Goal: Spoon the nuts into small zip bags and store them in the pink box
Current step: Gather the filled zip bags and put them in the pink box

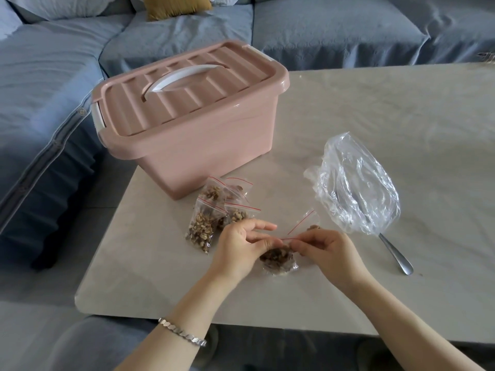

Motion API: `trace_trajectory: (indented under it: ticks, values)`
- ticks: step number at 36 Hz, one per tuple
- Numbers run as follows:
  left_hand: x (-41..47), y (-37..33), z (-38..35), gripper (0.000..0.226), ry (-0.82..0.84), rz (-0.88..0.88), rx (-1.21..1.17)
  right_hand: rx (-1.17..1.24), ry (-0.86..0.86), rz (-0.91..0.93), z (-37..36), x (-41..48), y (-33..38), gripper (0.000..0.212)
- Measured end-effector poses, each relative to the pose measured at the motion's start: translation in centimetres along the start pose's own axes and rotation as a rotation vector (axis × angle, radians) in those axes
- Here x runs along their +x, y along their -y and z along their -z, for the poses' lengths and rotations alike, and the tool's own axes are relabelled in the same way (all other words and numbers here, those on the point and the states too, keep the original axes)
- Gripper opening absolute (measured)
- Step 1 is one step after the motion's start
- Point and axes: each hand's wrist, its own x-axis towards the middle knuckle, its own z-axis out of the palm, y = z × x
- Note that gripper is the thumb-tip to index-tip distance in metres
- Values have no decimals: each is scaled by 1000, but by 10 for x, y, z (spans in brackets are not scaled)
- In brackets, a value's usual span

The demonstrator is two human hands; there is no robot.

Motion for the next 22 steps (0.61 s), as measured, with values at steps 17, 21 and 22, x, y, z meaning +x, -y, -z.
trace_trajectory:
  ticks: [17, 21, 22]
  values:
    - [3, -8, -2, 14, 192, -287, 399, -181, -111, 238, -1, -6, -8, 42]
    - [2, -11, -2, 25, 130, -463, 608, -197, -139, 284, -2, -7, -8, 43]
    - [2, -11, -3, 28, 112, -512, 645, -202, -147, 295, -2, -7, -8, 44]
